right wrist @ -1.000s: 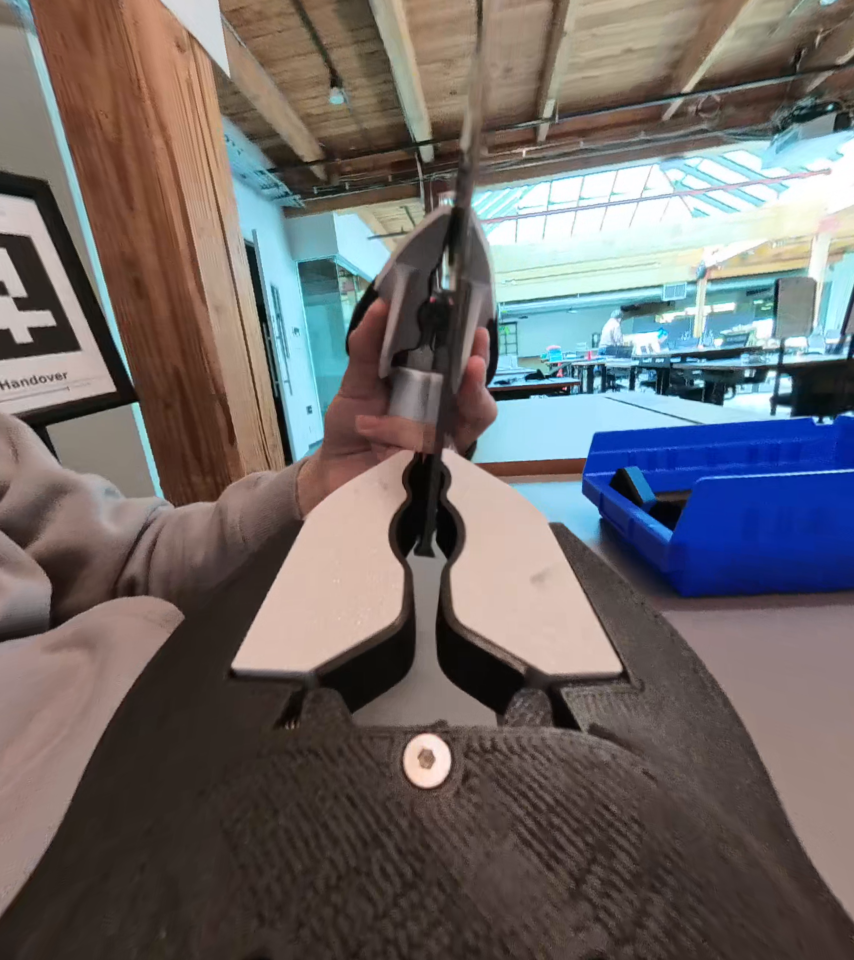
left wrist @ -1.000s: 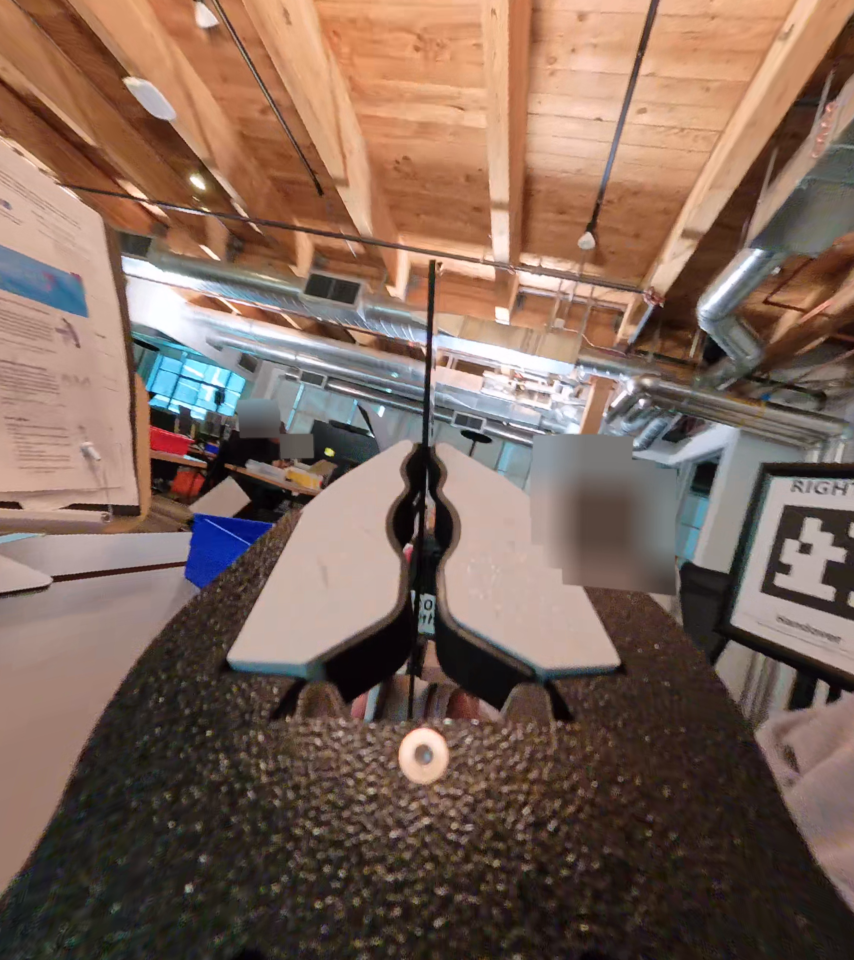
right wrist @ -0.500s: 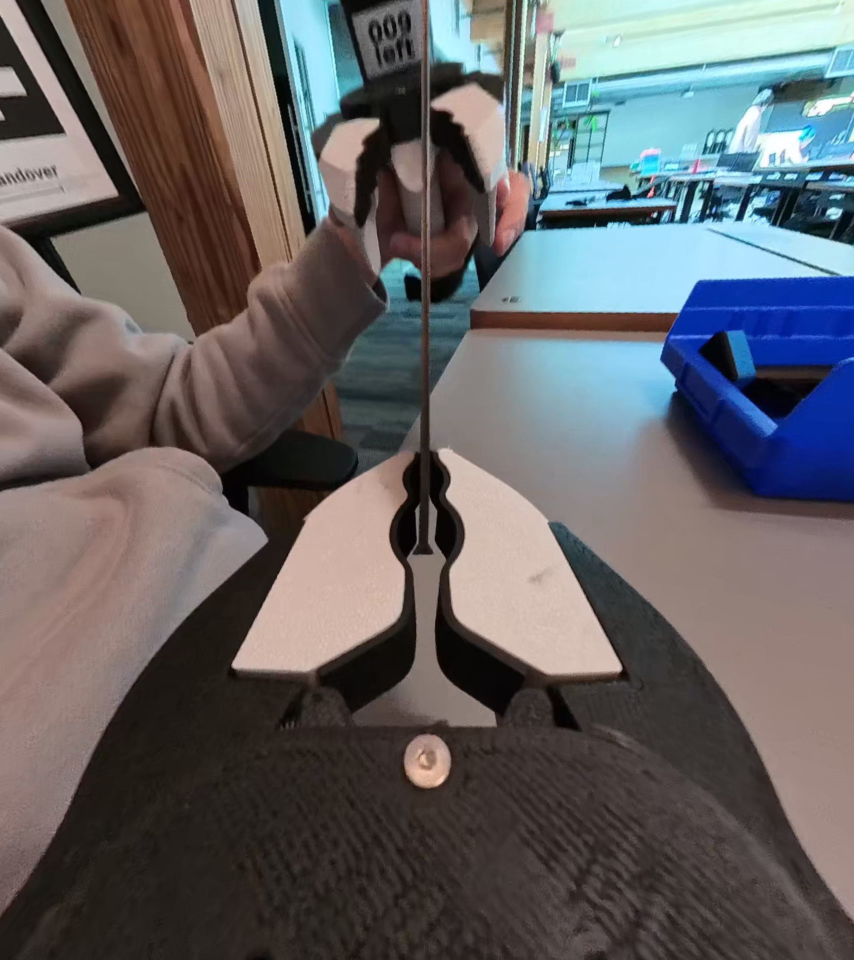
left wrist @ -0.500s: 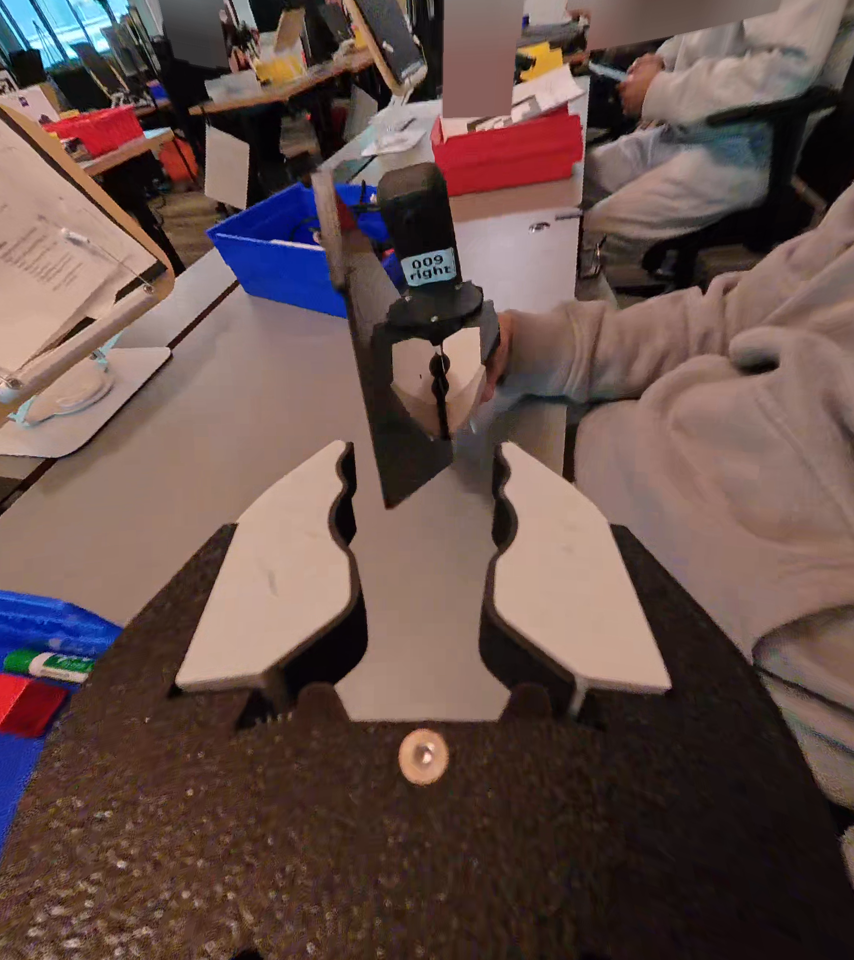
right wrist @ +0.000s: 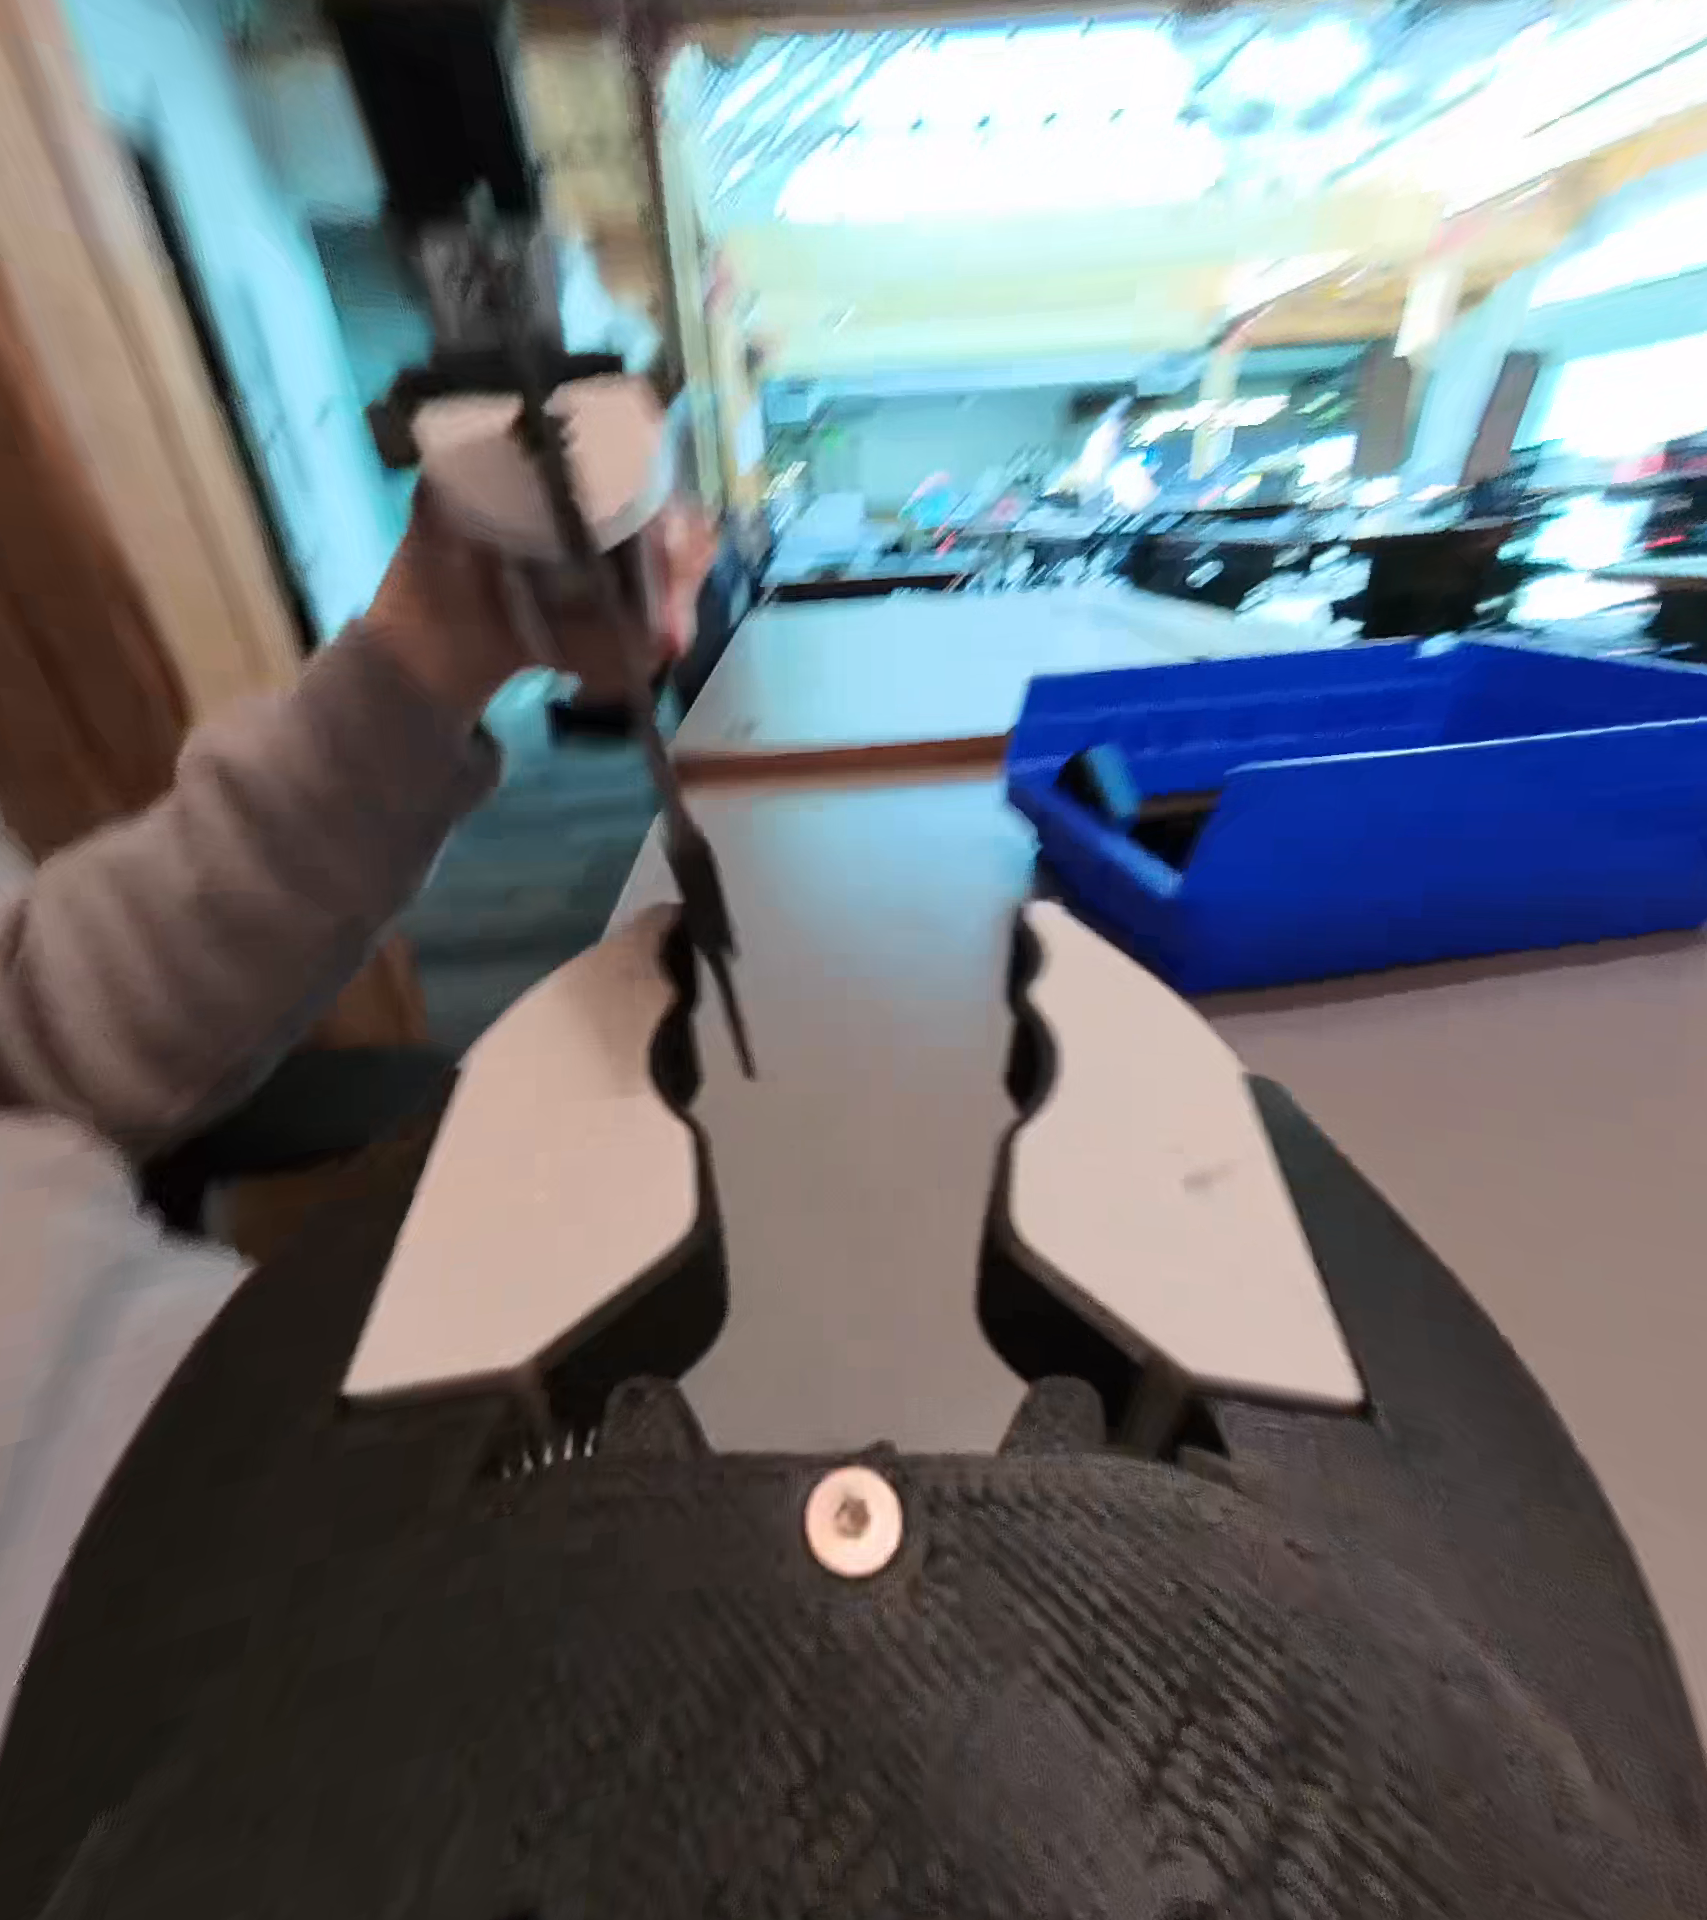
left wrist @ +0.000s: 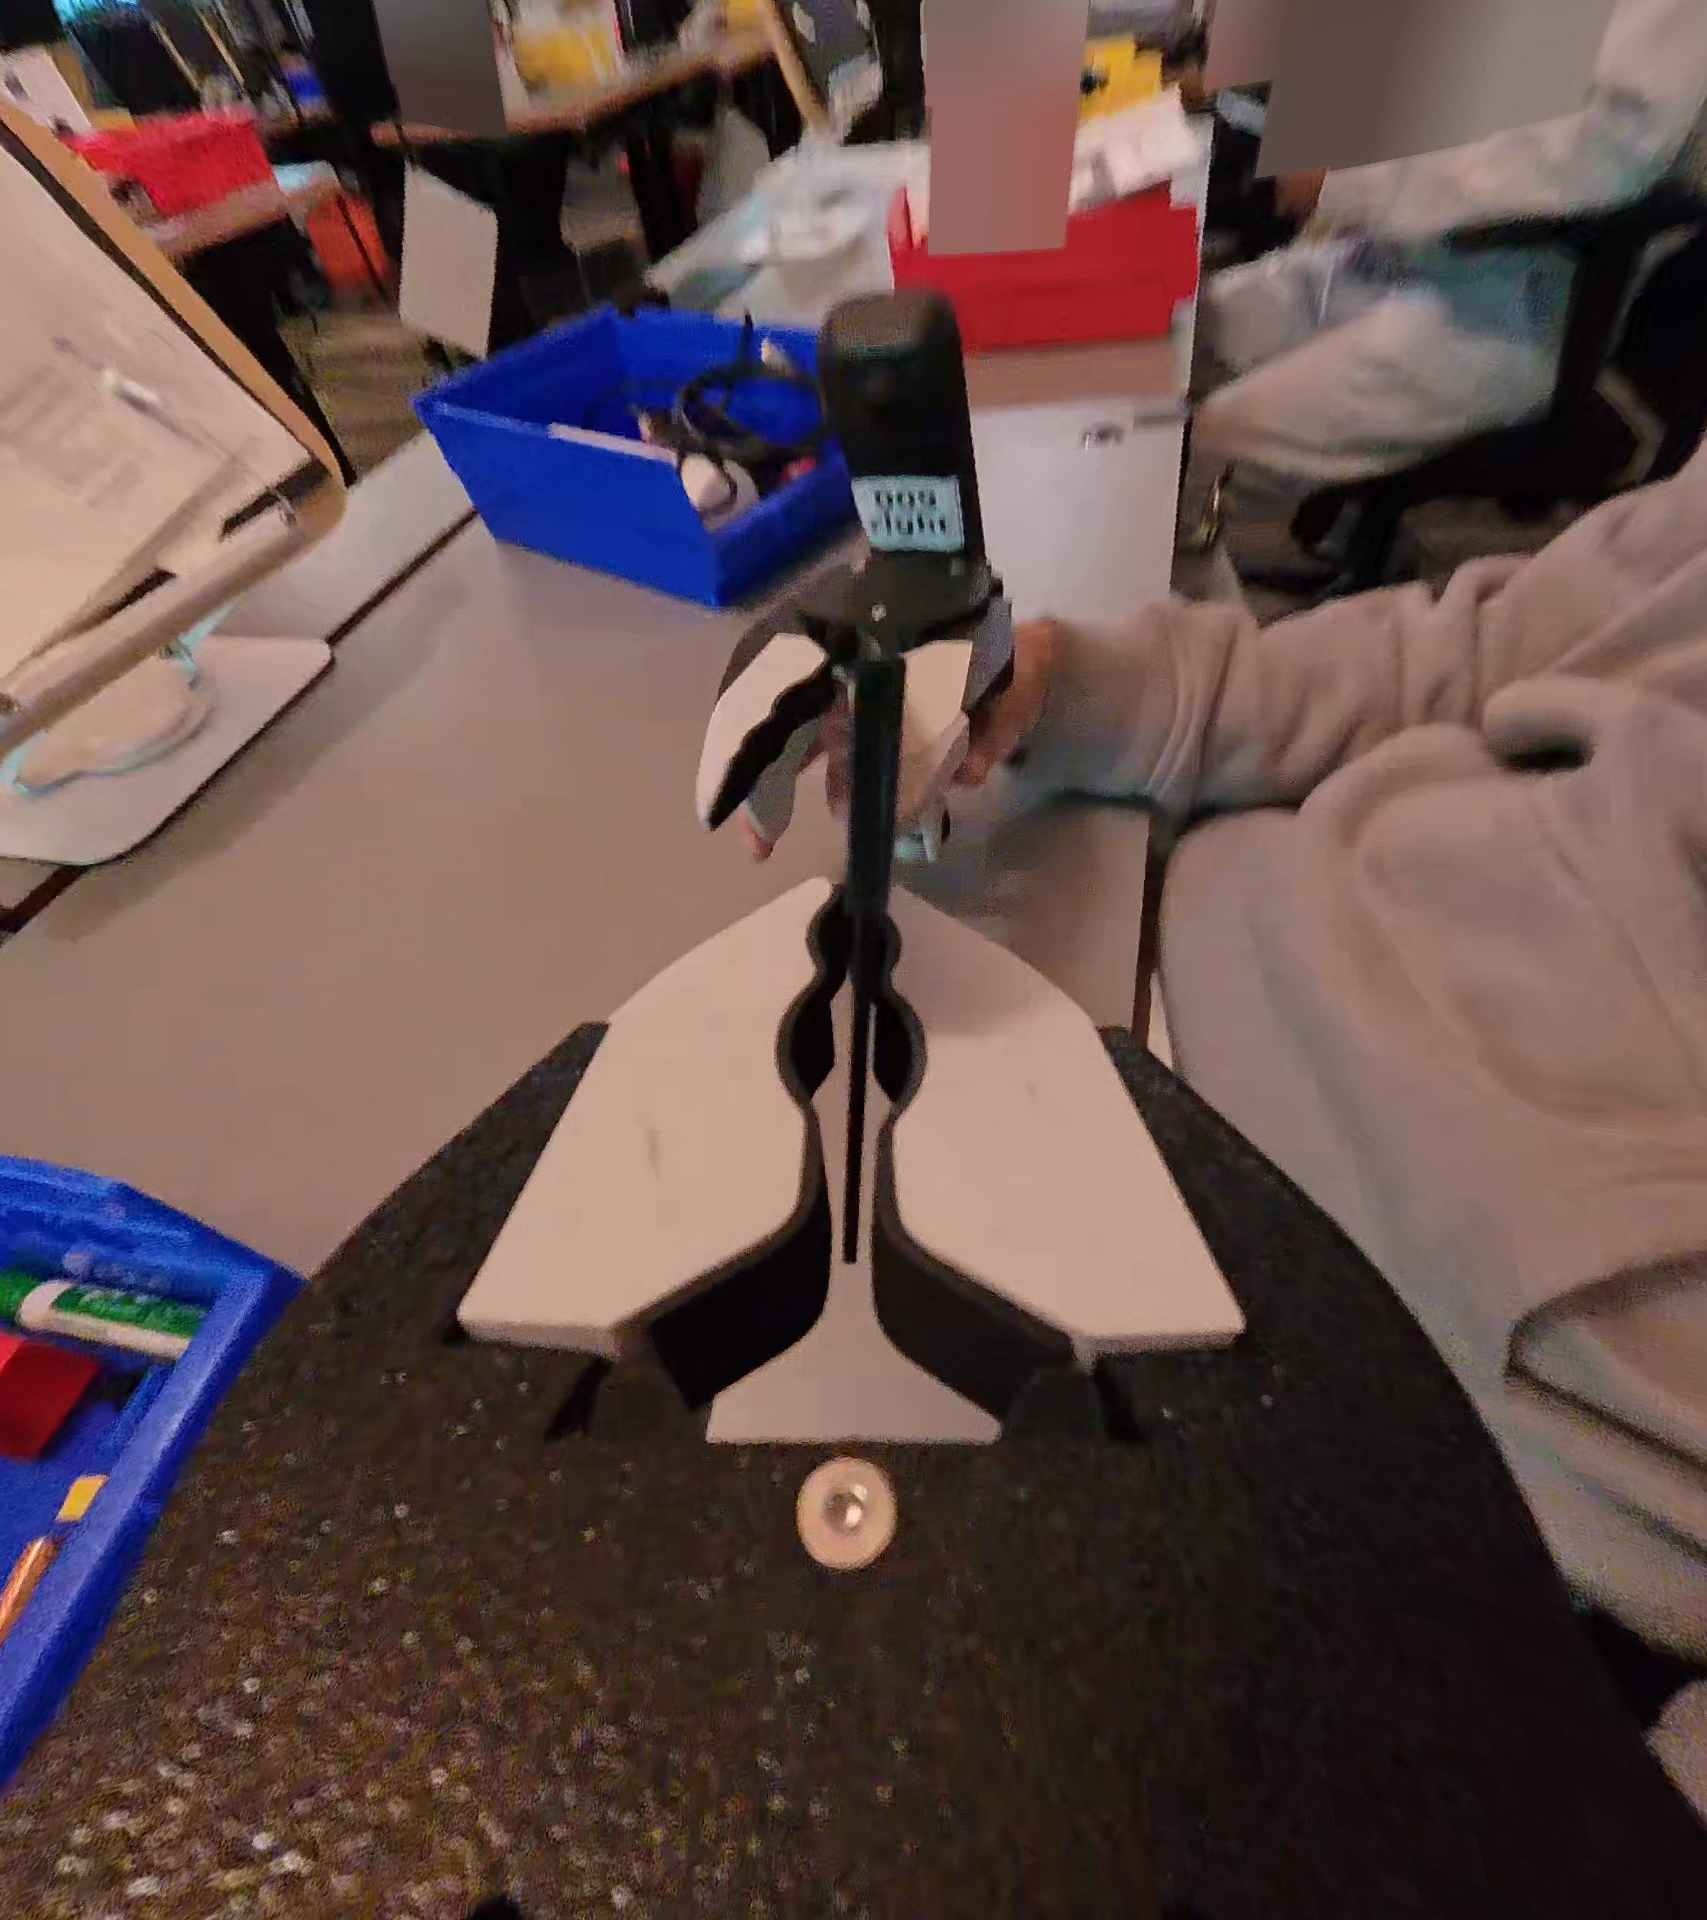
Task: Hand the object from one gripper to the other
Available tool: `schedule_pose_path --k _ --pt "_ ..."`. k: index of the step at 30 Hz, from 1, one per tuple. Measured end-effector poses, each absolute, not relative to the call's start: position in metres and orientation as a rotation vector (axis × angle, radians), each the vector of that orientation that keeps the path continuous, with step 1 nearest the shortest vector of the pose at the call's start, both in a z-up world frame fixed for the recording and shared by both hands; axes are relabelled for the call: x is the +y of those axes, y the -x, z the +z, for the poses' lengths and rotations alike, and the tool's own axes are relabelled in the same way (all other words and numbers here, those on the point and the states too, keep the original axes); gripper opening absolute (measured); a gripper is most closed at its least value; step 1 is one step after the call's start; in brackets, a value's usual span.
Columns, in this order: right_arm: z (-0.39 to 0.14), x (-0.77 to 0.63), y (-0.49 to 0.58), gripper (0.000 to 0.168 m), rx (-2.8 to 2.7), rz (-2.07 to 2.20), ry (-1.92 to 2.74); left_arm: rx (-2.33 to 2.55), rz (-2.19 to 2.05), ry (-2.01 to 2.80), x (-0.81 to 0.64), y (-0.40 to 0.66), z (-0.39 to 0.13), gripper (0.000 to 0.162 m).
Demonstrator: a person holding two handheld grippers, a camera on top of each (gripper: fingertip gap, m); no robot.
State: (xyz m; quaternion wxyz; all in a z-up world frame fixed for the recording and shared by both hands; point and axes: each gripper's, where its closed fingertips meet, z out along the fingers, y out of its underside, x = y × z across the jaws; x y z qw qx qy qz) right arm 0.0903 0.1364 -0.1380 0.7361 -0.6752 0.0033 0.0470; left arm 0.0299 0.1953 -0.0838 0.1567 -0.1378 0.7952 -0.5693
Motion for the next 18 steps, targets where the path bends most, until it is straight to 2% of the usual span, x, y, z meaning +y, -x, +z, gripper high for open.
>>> schedule_pose_path --k 1,3,5,10,14,18 --pt "-0.13 0.132 -0.101 0.066 0.081 0.104 1.424 2.191 -1.745 0.42 0.196 -0.034 -0.071 0.001" --pt "-0.116 0.123 -0.108 0.071 0.147 0.17 1.321 1.984 -1.981 0.517 0.197 -0.047 -0.045 0.001" --pt "-0.101 0.116 -0.108 0.07 0.157 0.225 1.207 1.772 -2.191 0.56 0.196 -0.058 -0.025 0.001" --pt "-0.092 0.11 -0.111 0.069 0.164 0.19 1.13 1.453 -2.468 0.528 0.164 -0.086 -0.031 0.002" --pt "-0.081 0.101 -0.111 0.053 0.141 0.164 1.051 1.51 -2.584 0.566 0.129 -0.097 -0.063 0.001" --pt "-0.081 0.096 -0.107 0.005 0.083 0.167 1.045 1.643 -2.484 0.564 0.112 -0.101 -0.085 0.001"
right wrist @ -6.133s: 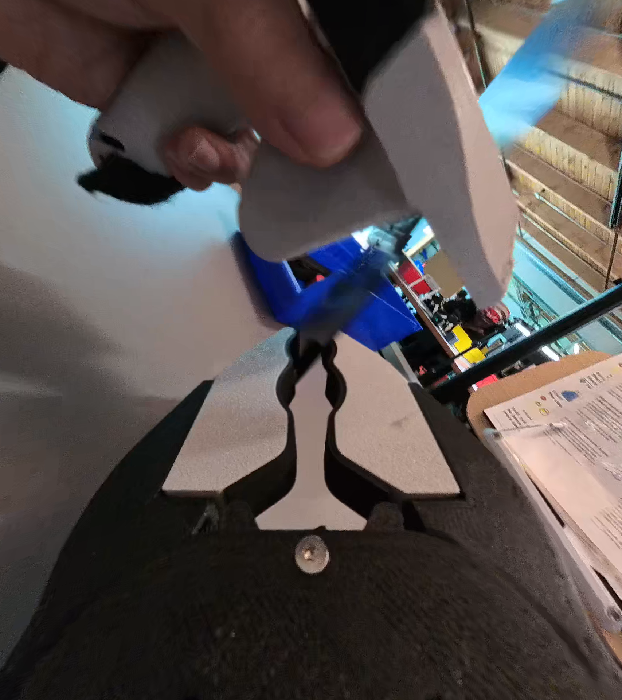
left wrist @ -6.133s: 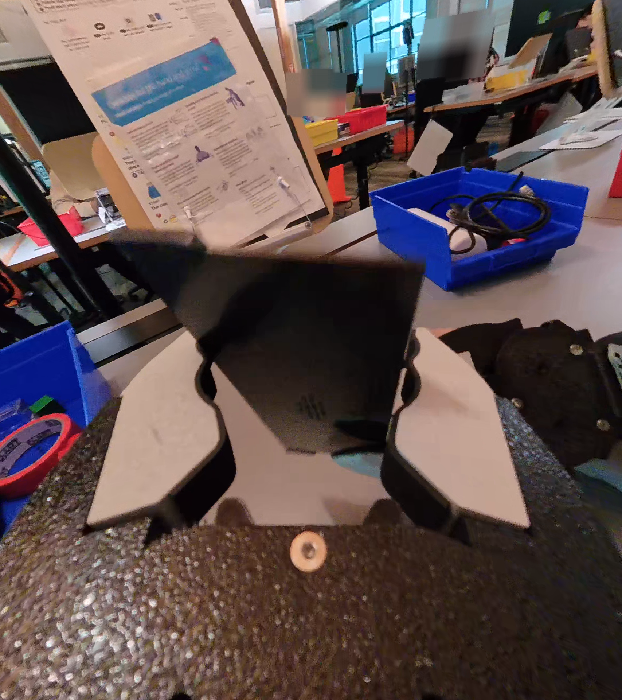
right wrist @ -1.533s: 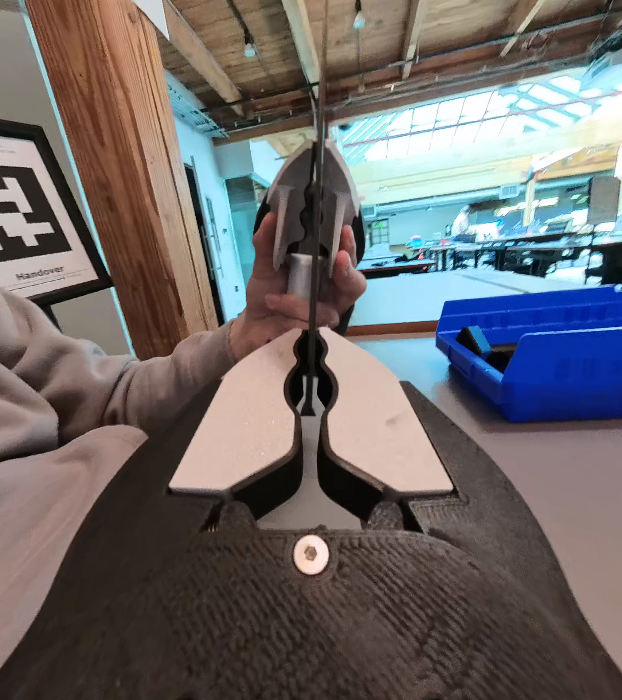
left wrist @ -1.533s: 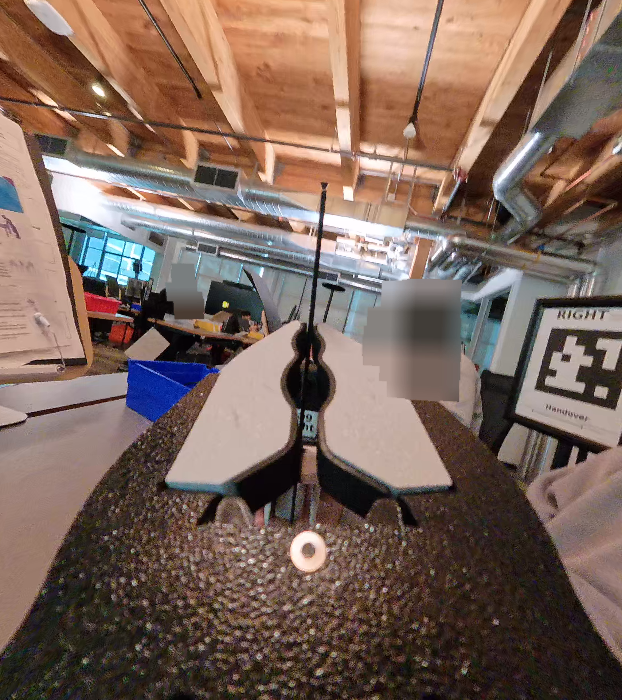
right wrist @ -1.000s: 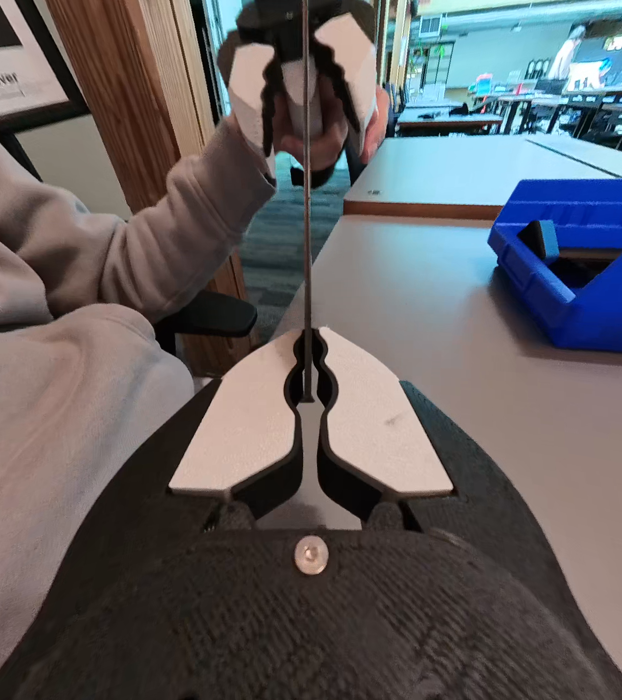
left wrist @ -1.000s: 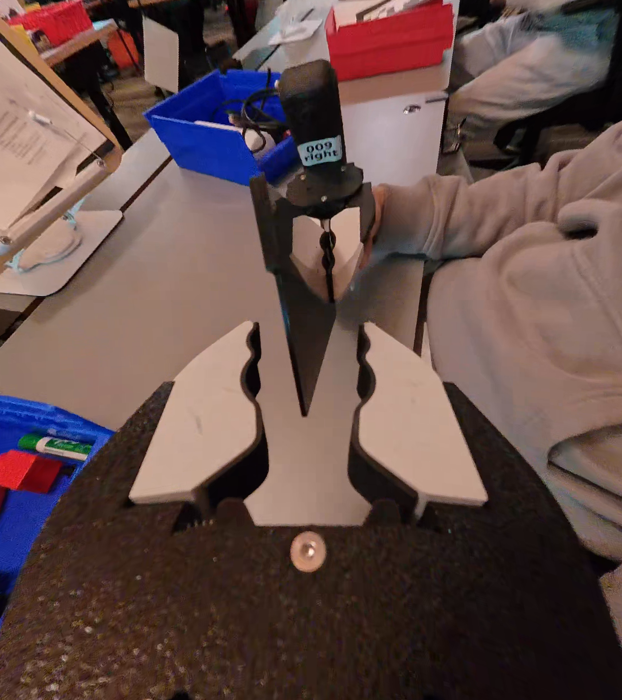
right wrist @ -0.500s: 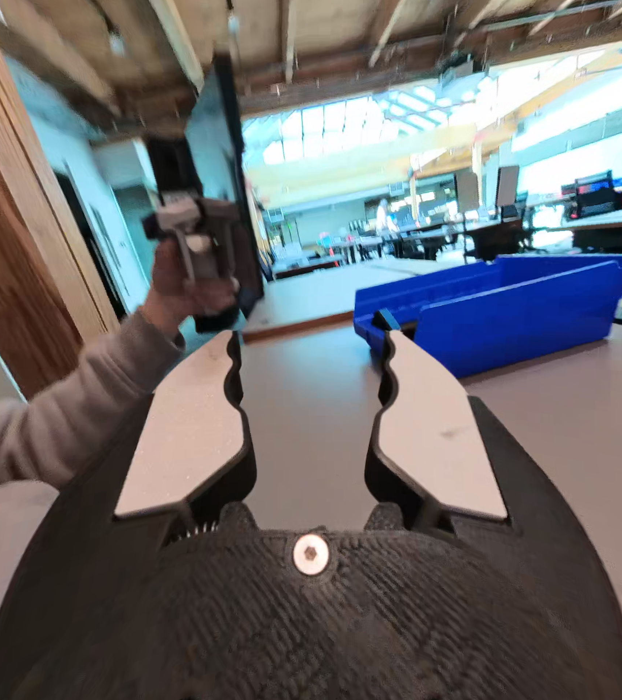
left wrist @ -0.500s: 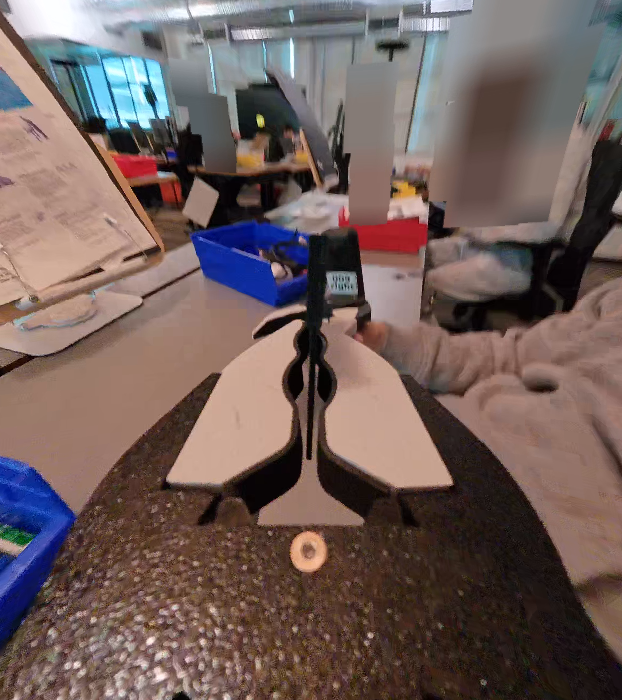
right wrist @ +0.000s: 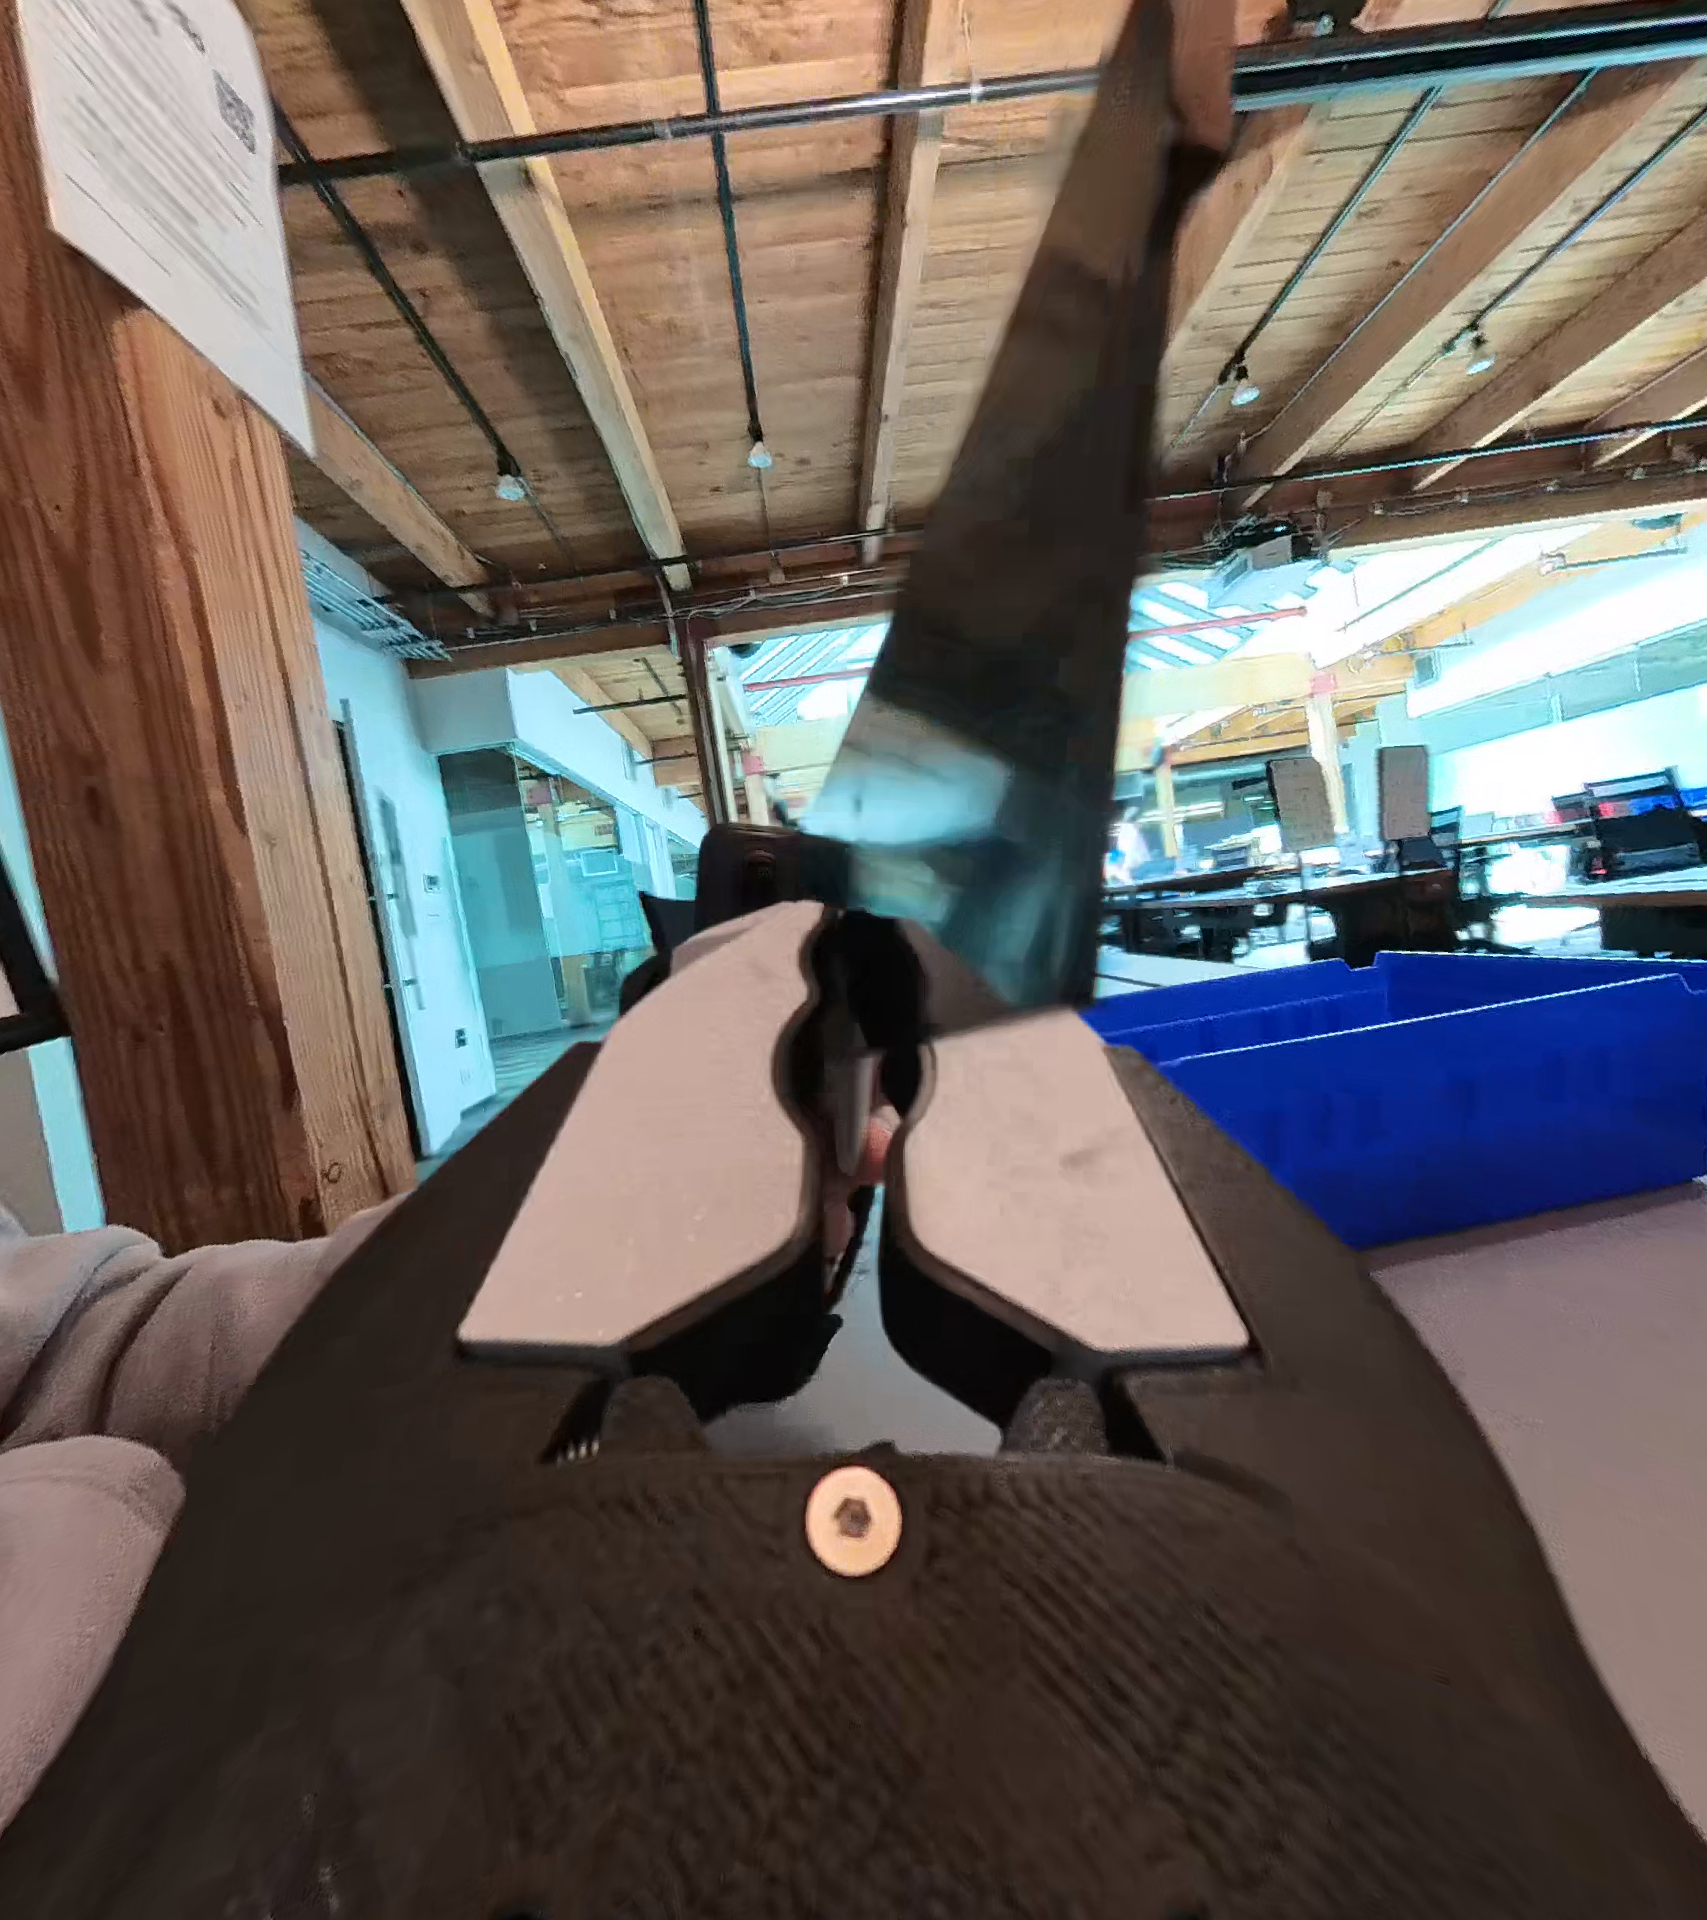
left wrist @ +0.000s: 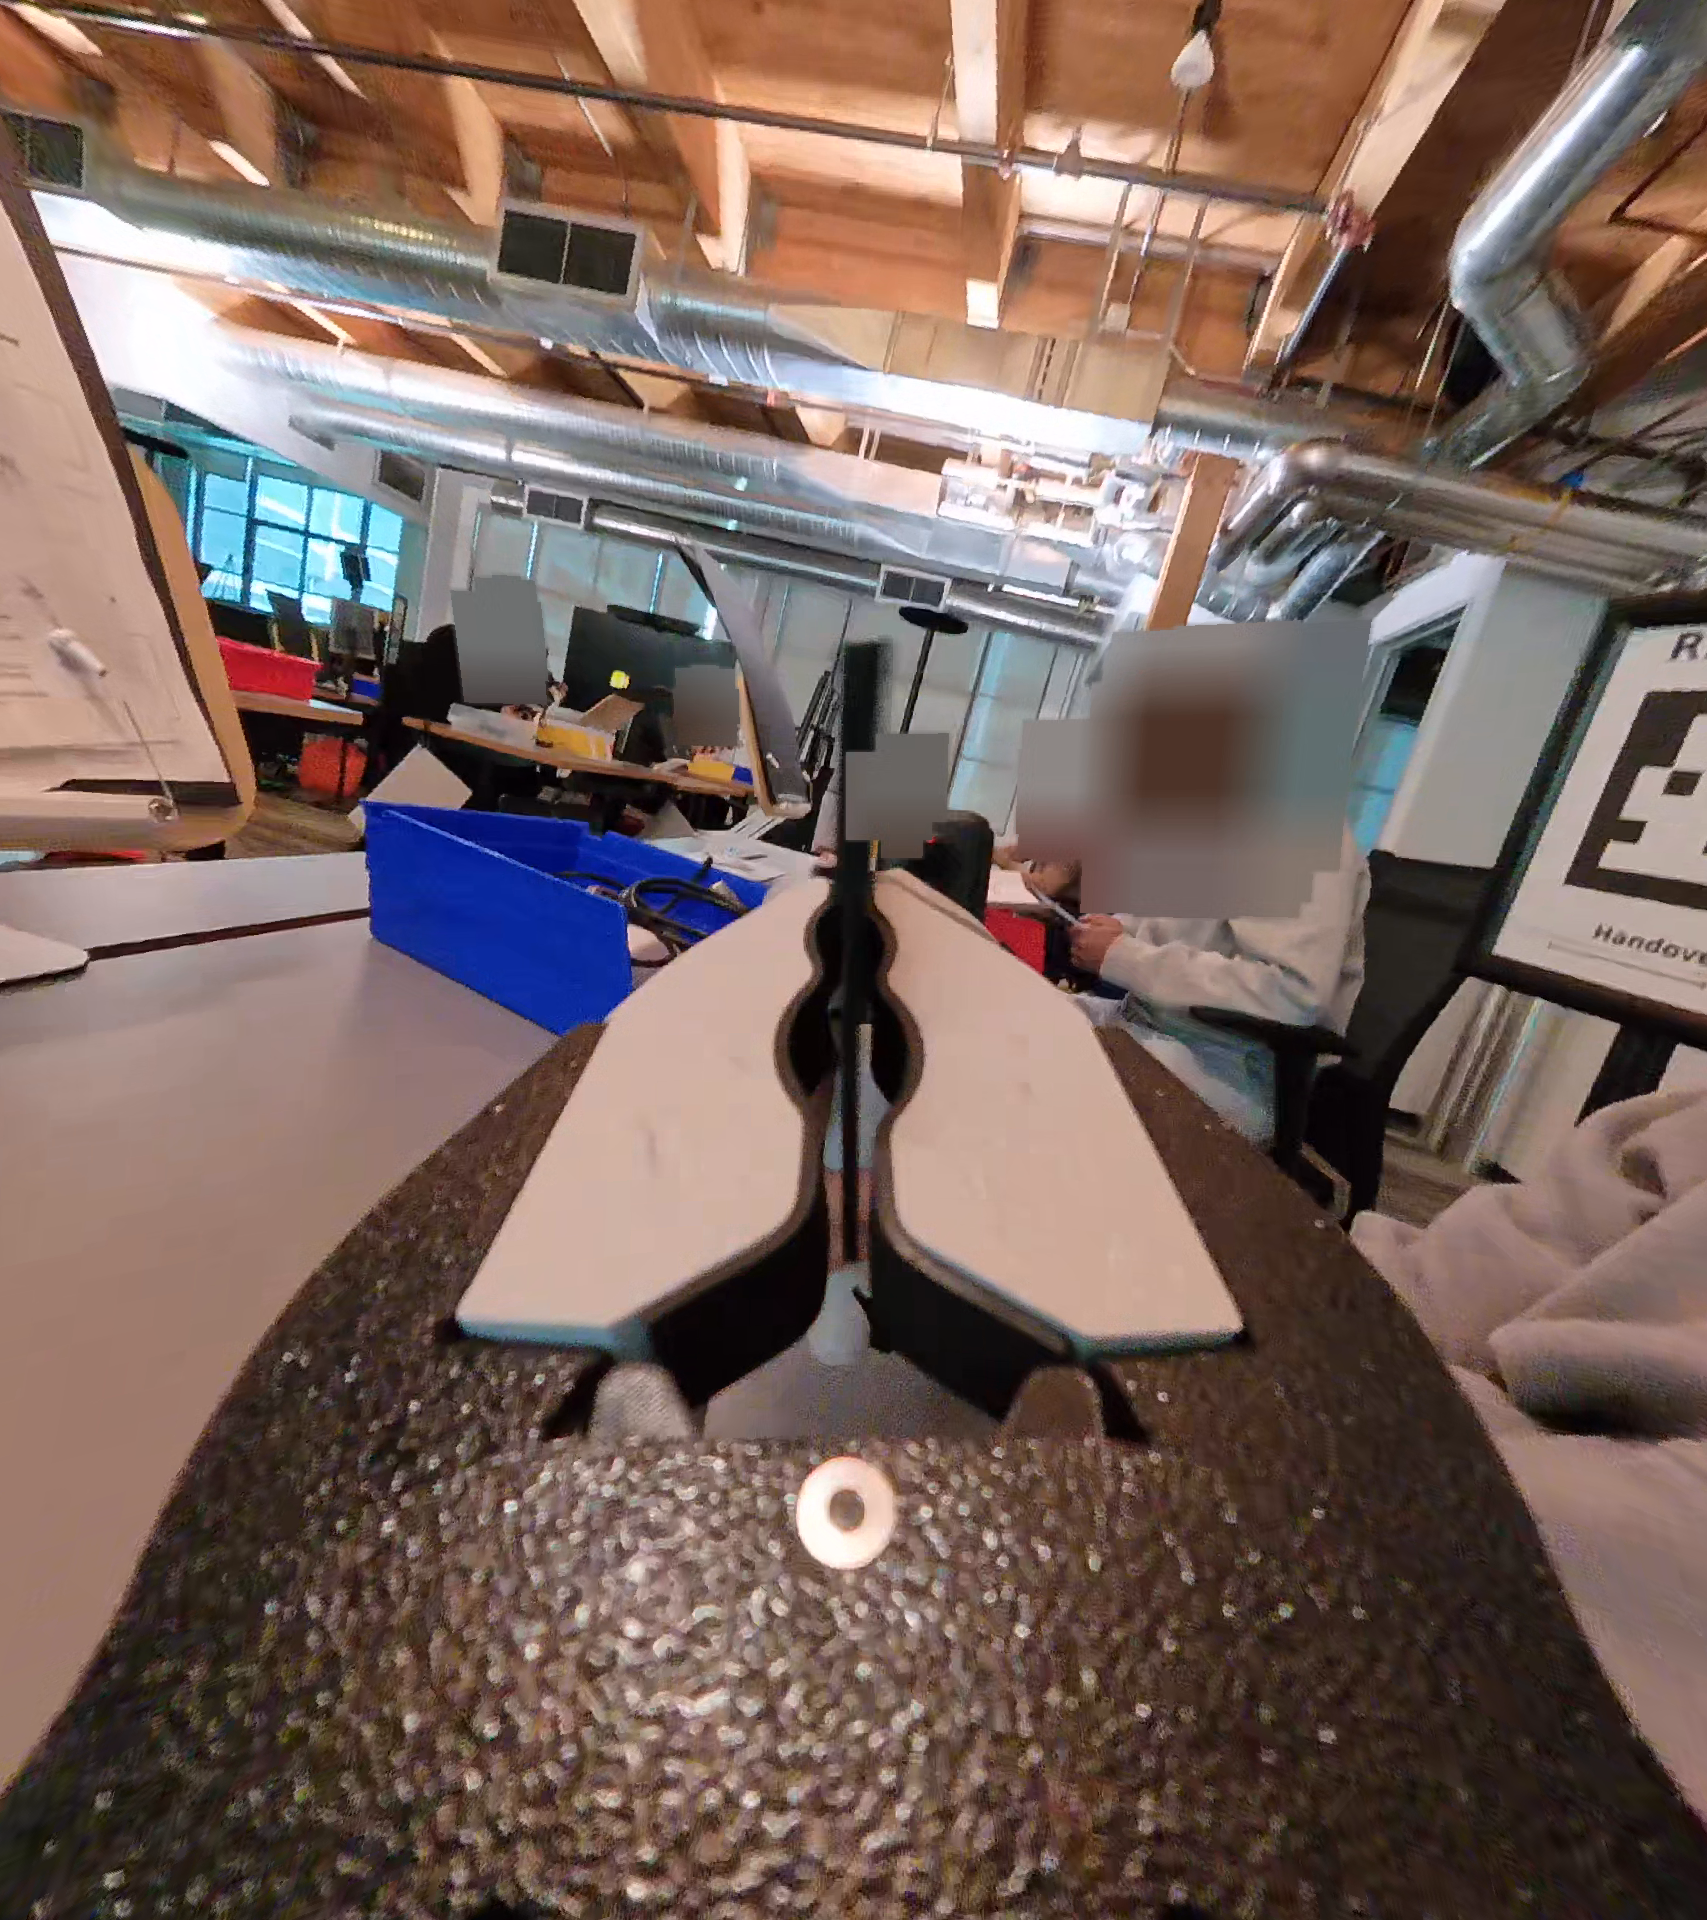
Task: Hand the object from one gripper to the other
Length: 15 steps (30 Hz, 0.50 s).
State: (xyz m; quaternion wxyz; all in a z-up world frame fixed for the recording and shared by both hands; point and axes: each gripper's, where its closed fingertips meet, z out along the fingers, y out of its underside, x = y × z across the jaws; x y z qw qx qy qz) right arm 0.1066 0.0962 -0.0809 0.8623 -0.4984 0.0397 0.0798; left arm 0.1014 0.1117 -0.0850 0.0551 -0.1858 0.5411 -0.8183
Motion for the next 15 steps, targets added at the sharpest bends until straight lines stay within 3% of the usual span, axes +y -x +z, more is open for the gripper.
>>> schedule_pose_path --k 4,7,9,15 --pt "-0.083 0.098 -0.098 0.002 0.027 0.202 1.12 1.786 -2.409 0.529 0.114 -0.098 -0.092 0.004" --pt "-0.086 0.099 -0.095 0.001 0.01 0.227 1.146 1.972 -2.141 0.495 0.129 -0.097 -0.106 0.037" --pt "-0.089 0.099 -0.094 0.002 0.006 0.261 1.168 2.049 -1.892 0.442 0.148 -0.095 -0.113 0.049" --pt "-0.111 0.112 -0.081 0.002 -0.079 0.236 1.339 2.289 -1.355 0.339 0.188 -0.062 -0.13 0.053"
